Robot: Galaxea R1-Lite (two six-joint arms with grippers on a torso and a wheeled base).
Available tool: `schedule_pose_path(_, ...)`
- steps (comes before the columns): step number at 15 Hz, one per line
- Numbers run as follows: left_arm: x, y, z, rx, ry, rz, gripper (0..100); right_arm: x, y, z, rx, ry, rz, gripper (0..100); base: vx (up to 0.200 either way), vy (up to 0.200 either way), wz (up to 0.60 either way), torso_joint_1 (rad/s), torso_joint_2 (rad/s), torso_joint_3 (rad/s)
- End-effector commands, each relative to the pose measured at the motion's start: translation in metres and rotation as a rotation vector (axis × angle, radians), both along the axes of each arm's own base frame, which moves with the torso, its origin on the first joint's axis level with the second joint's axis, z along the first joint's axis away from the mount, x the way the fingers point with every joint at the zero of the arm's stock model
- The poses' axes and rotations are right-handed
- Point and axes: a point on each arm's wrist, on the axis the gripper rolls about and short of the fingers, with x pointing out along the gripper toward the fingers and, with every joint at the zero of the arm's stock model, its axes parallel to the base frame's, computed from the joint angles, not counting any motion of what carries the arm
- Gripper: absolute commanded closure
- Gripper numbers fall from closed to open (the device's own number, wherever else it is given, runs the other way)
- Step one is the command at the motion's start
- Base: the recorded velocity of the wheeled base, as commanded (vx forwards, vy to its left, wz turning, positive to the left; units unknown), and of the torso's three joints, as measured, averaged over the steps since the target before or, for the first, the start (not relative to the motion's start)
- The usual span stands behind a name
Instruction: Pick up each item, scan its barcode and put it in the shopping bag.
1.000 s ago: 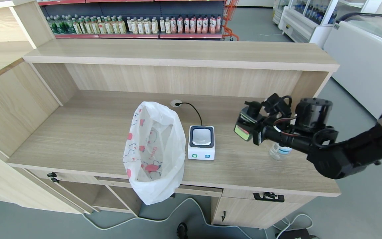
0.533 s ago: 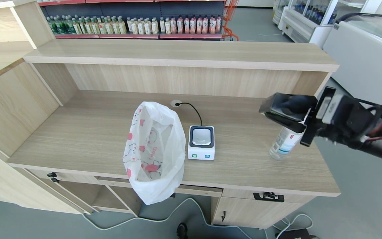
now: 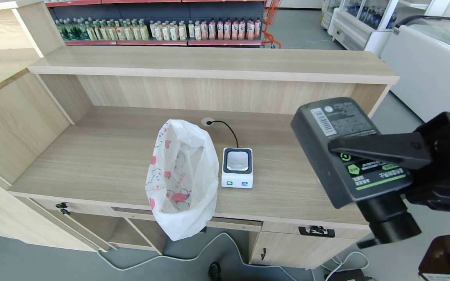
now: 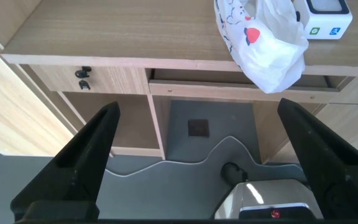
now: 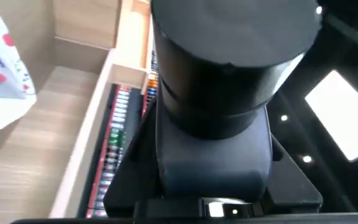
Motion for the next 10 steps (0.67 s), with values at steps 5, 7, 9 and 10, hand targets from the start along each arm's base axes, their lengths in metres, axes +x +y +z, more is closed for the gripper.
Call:
schedule_pose_path(5,0.0,0.0,0.0,0.0,-0.001,0.0,0,-0.049,-0.016,0.025,0.094,-0.293,0.042,100,0.0,0.0,0.0,0.0,0.0,0.0)
schedule_pose_path(7,0.0,0.0,0.0,0.0,-0.001,0.0,0,-0.057,-0.021,0.029,0.105,-0.334,0.048,100,0.0,0.0,0.0,0.0,0.0,0.0)
schedule_pose_path(9,0.0,0.0,0.0,0.0,-0.001,0.0,0,-0.063,-0.023,0.028,0.086,-0.356,0.088,100,0.0,0.0,0.0,0.0,0.0,0.0)
schedule_pose_path(10,0.0,0.0,0.0,0.0,-0.001,0.0,0,-0.066,-0.02,0.025,0.065,-0.35,0.153,100,0.0,0.0,0.0,0.0,0.0,0.0)
